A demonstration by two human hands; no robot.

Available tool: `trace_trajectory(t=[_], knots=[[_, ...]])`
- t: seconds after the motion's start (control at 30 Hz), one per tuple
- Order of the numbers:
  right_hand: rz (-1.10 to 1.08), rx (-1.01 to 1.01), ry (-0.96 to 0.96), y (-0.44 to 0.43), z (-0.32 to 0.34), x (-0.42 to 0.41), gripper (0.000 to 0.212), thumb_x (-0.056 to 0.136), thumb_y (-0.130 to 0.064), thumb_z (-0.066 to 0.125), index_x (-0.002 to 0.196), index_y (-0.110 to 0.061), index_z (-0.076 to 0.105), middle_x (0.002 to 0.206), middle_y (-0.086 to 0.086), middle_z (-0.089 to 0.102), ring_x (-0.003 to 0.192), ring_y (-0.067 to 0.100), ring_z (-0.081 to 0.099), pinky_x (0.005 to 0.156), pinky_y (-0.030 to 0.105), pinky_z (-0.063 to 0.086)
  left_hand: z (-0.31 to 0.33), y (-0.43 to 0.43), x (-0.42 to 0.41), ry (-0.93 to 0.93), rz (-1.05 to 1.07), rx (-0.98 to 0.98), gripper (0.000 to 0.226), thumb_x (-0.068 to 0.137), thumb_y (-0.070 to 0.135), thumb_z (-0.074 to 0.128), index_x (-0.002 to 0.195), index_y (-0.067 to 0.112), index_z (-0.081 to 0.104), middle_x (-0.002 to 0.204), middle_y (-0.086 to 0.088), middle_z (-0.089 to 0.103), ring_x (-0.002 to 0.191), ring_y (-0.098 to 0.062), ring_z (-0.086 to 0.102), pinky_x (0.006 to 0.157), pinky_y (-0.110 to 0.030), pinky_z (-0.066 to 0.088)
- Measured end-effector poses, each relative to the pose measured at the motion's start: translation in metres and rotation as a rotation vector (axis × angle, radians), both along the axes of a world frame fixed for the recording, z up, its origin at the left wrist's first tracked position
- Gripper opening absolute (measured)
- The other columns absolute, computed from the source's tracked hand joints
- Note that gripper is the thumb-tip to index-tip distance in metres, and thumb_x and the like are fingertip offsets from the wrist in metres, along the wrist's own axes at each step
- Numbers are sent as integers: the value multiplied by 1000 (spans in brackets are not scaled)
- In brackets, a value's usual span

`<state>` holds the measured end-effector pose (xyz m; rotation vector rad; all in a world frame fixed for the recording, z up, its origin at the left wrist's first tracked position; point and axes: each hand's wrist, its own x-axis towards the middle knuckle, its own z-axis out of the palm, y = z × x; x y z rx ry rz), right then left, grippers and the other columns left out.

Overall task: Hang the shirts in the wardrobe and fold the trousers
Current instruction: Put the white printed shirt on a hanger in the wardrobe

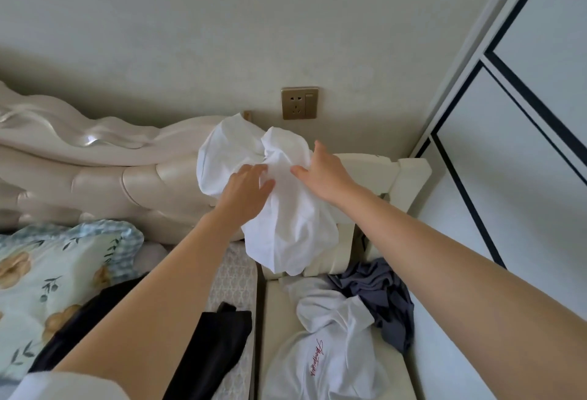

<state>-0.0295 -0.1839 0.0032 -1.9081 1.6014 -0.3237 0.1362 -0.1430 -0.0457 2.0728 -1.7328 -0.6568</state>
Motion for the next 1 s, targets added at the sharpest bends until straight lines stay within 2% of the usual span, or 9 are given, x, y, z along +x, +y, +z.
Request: trace_trajectory(t=[0.1,0.2,0.3,0.4,0.5,0.6,0.77,0.9,1.0], knots=[[-13,13,30,-11,-11,10,41,96,-22,53,129,1,47,128,19,55,120,37,51,82,30,38,1,-5,0,48,20,20,48,99,38,51,142,17,48,137,-7,49,122,-30,50,101,-39,41],[62,32,-23,-8,-17,13,27,99,-13,42,120,-1,54,120,20,60,112,37,55,80,29,37,16,-18,9,380,188,123,43,101,41,48,131,13,59,119,-1,59,105,-21,55,93,-34,45],[242,-11,-94,12,-24,4,36,101,-9,40,136,-11,49,127,14,58,116,31,54,92,31,40,32,-20,16,785,405,220,40,96,56,48,104,20,63,104,1,66,100,-22,63,96,-38,49],[449,19,-51,36,-36,-6,52,101,-9,37,150,-25,31,138,10,50,123,27,48,102,32,35,38,-18,12,978,425,202,28,91,55,59,94,27,58,105,4,65,99,-18,63,91,-37,52],[529,78,-28,49,-46,-14,52,100,-12,40,148,-32,34,127,8,53,115,24,49,93,29,34,36,-20,4,868,458,110,21,85,28,76,95,21,59,102,-1,66,99,-22,64,87,-39,55],[475,104,-40,47,-45,-21,41,99,-16,46,139,-24,49,128,1,58,110,16,52,93,23,35,31,-17,2,777,495,62,17,84,12,72,91,18,59,100,-5,64,100,-28,62,90,-44,54],[269,102,-169,30,-23,-28,25,97,-28,54,114,-19,70,116,-6,67,96,7,59,87,22,45,33,2,-4,596,369,-26,16,88,8,61,103,5,63,89,-8,63,77,-20,58,68,-30,50],[114,46,-281,23,-1,-22,28,99,-31,48,109,-13,67,102,-3,67,97,16,61,88,35,51,41,24,-10,384,197,-50,10,86,11,61,93,3,62,72,-3,55,65,-18,48,56,-28,39],[52,75,-339,29,12,-9,37,98,-41,49,122,-15,58,110,-4,62,103,16,58,93,38,50,48,46,-17,283,49,-49,10,83,10,62,76,8,55,63,0,46,59,-18,37,54,-30,32]])
